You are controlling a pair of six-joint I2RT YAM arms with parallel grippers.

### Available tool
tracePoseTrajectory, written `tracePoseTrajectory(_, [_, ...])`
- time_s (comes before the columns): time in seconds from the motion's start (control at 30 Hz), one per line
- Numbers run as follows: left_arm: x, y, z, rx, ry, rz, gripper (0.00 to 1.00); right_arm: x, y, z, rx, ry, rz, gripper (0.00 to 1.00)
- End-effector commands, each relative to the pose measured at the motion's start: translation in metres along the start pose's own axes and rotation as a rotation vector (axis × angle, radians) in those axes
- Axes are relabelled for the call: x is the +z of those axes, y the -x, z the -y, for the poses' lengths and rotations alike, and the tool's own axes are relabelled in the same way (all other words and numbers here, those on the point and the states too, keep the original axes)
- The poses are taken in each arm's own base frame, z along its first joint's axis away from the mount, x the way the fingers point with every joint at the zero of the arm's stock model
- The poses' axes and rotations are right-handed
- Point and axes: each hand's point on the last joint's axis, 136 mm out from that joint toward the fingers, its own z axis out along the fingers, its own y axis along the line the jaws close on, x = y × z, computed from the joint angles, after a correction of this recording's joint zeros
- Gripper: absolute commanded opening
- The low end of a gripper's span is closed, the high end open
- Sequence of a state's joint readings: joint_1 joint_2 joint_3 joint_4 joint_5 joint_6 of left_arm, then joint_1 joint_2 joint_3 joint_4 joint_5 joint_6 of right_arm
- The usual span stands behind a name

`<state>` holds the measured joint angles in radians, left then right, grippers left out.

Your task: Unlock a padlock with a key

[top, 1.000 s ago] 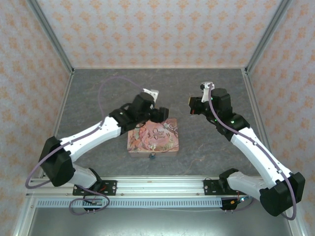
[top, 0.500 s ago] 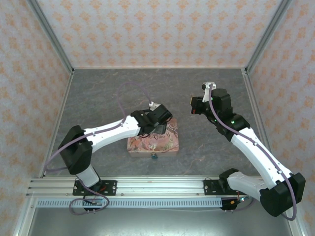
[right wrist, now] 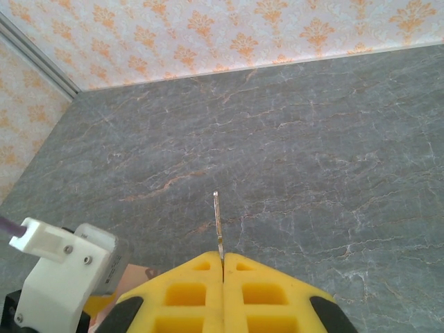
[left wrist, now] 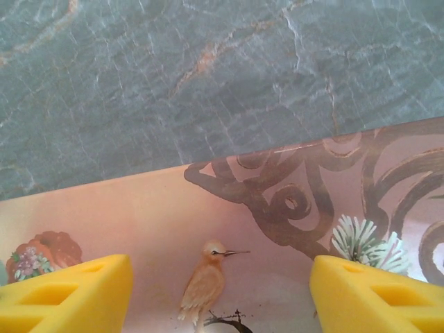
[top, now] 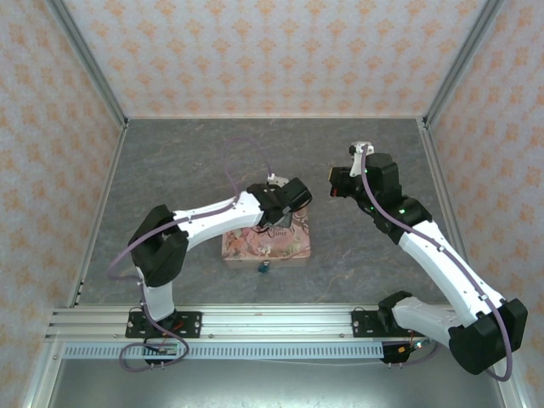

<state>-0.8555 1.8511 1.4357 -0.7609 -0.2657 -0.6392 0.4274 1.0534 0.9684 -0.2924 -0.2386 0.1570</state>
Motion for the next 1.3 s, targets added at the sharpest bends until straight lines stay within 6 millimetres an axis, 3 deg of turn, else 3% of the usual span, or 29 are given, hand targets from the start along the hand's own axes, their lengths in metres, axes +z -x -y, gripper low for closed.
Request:
tracePoseTrajectory(0.0, [0.024, 0.004, -0.021, -0.02, 0.088, -0.001, 0.68, -0.002, 0.006, 0.0, 0.011, -0.009, 0.019, 0.0])
tracePoseTrajectory(0.17, [0.046, 0.024, -0.025, -0.113, 0.01, 0.022, 0.64, -0.002, 0.005, 0.0, 0.014, -0.009, 0.016, 0.0])
tracePoseTrajectory(0.3, [0.064, 0.045, -0.035, -0.079, 0.055, 0.03, 0.64, -0.002, 0.004, 0.0, 0.016, -0.009, 0.014, 0.0])
tracePoseTrajectory(0.57, [0.082, 0.086, -0.057, -0.054, 0.058, 0.052, 0.64, -0.001, -0.005, 0.001, 0.019, -0.003, -0.005, 0.0])
tracePoseTrajectory(0.77, [0.095, 0.102, -0.053, -0.019, -0.016, 0.051, 0.64, 0.002, -0.013, 0.003, 0.022, 0.0, -0.026, 0.0])
tracePoseTrajectory(0.93, [0.079, 0.119, -0.038, 0.001, -0.103, 0.078, 0.67, 0.004, -0.017, 0.003, 0.023, 0.003, -0.035, 0.0])
tracePoseTrajectory(1.1, [0.044, 0.14, -0.027, 0.012, -0.167, 0.154, 0.68, 0.001, -0.015, 0.008, 0.017, -0.024, -0.023, 0.0])
tracePoseTrajectory(1.27, [0.028, 0.138, -0.021, -0.033, -0.188, 0.155, 0.68, -0.002, -0.013, 0.009, 0.009, -0.033, -0.015, 0.0])
